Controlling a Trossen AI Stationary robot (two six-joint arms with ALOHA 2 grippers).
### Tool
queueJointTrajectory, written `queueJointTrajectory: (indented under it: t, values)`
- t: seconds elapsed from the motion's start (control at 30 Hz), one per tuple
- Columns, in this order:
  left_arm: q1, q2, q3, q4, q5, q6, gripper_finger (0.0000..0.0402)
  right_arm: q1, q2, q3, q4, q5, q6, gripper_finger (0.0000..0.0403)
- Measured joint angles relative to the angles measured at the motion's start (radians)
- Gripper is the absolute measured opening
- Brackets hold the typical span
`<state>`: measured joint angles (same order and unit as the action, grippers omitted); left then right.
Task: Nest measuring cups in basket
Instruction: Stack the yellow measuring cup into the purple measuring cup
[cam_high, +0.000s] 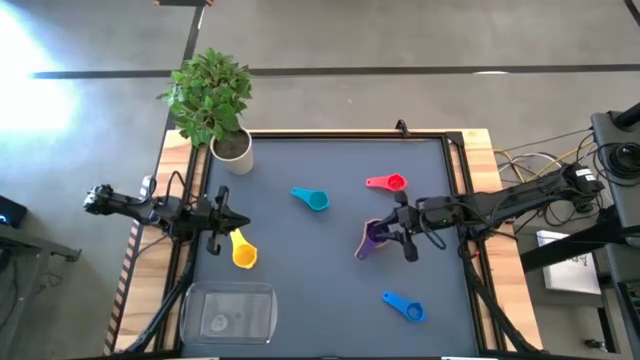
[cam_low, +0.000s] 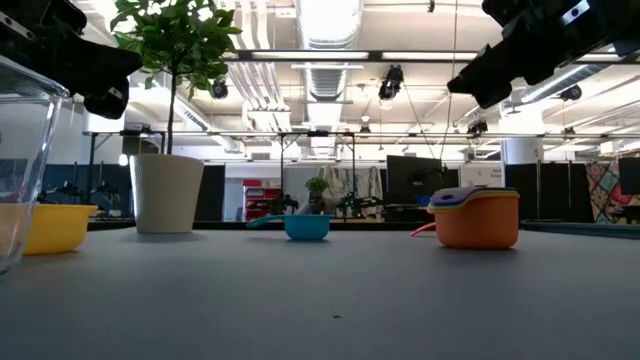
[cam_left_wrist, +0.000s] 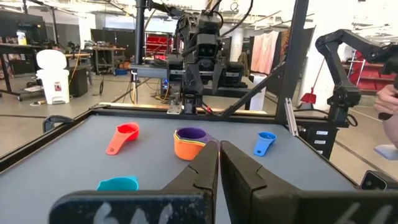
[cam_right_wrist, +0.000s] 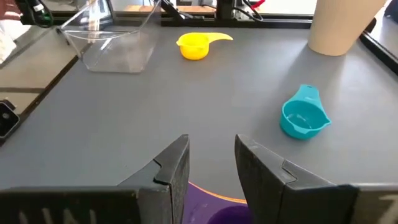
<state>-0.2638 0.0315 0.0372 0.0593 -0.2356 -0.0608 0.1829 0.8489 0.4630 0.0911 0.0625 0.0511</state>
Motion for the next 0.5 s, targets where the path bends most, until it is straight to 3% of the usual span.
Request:
queueJointTrajectory:
  t: [0.5]
  values:
    - [0.000, 0.000, 0.000, 0.000, 0.000, 0.000, 0.0000, 0.000, 0.004, 0.003, 0.007, 0.094, -0.054, 0.0104]
